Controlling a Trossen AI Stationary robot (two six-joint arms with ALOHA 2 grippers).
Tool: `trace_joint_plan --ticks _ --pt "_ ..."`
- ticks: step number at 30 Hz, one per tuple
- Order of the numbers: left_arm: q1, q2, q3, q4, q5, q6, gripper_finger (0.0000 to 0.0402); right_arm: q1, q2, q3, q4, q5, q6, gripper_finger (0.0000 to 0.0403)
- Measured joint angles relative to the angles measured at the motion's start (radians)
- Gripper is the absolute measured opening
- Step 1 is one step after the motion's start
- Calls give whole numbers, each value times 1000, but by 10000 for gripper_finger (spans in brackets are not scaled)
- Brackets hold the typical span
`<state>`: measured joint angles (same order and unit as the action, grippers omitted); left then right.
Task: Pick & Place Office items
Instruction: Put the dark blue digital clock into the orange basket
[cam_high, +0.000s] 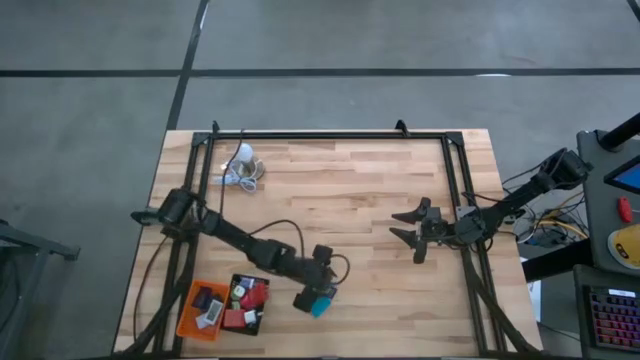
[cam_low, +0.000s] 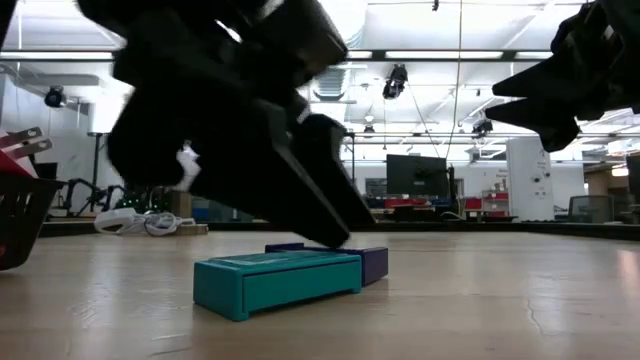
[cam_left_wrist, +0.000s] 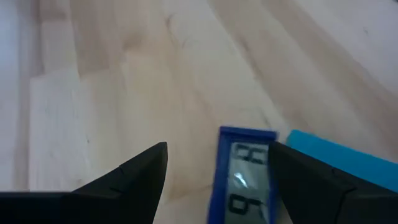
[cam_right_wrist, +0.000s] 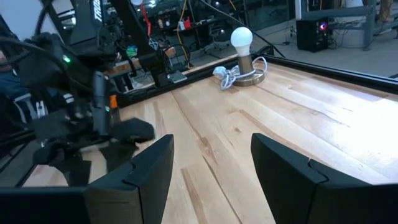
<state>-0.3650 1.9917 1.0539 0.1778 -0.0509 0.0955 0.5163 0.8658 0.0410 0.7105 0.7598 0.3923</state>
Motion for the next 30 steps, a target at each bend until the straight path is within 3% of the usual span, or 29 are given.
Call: trace_joint_plan --ticks 7,30 --pt "38 23 23 -23 82 -49 282 0 0 0 0 0 0 210" --pt "38 18 6 -56 43 -93 282 0 0 0 1 0 0 210"
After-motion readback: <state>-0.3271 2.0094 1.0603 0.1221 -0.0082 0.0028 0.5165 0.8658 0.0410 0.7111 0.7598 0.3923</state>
